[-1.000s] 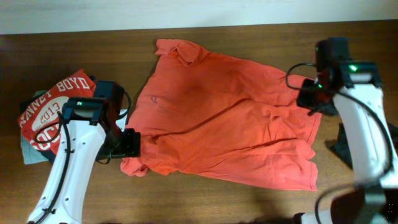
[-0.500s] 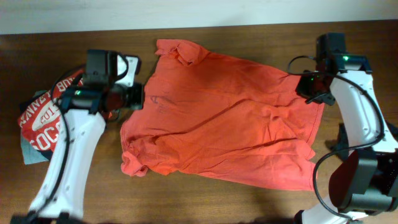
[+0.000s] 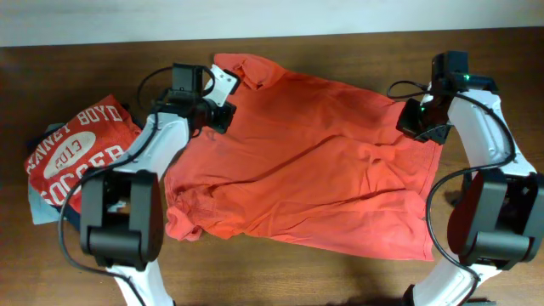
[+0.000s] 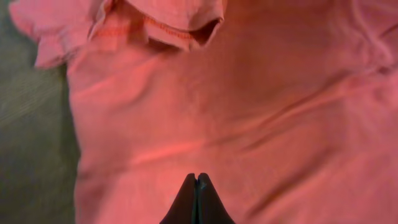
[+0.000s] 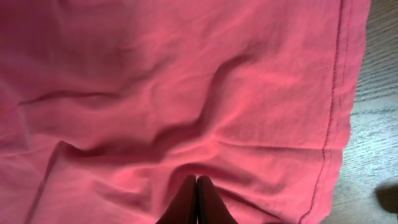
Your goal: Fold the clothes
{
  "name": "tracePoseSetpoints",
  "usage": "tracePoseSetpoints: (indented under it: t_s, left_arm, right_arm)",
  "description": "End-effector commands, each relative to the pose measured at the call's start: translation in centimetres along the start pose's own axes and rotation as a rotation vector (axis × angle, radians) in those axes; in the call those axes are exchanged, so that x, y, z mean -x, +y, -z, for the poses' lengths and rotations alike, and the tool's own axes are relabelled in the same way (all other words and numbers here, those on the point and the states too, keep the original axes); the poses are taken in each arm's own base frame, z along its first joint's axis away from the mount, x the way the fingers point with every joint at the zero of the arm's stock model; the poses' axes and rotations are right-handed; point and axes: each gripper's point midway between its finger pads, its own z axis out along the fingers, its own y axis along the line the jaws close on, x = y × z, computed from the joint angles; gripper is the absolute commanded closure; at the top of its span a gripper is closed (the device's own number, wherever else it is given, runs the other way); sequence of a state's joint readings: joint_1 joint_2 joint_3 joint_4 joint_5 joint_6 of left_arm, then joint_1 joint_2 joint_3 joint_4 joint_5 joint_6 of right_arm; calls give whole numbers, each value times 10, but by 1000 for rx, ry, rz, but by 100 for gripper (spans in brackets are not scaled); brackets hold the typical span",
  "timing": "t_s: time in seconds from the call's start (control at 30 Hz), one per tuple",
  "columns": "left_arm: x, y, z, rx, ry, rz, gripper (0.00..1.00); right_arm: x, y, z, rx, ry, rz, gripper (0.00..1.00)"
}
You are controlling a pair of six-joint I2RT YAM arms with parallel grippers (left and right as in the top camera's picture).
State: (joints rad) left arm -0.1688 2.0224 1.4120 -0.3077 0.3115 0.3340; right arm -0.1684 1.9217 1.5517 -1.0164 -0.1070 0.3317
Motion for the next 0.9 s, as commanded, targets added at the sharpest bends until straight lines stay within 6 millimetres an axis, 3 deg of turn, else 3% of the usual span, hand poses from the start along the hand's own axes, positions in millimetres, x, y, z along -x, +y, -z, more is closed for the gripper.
tracePoseSetpoints:
  t_s: [0.0,0.27,0.47,0.53,0.7,0.87]
  left_arm:
    - [-18,2,-28,-12,32,-30,100]
    - [-55,26,-65,84,144,3,100]
    - [-77,98,-55,441,203,231,100]
    - [-96,121,-45,510,217,377,100]
    - [-109,127,-40,505,249,411,100]
    - [-118,113,-41,481,308,403,100]
  right_arm:
    - [-4,4,-1,14,14,16,96]
    - [-9,2,-1,7,35,13,96]
    - [-6,3,-1,11,22,15,96]
    - [4,6,-2,25,-20,21,96]
    - [18,19,-12,73,-62,39,96]
    - [21,32,-53,105,-30,65,96]
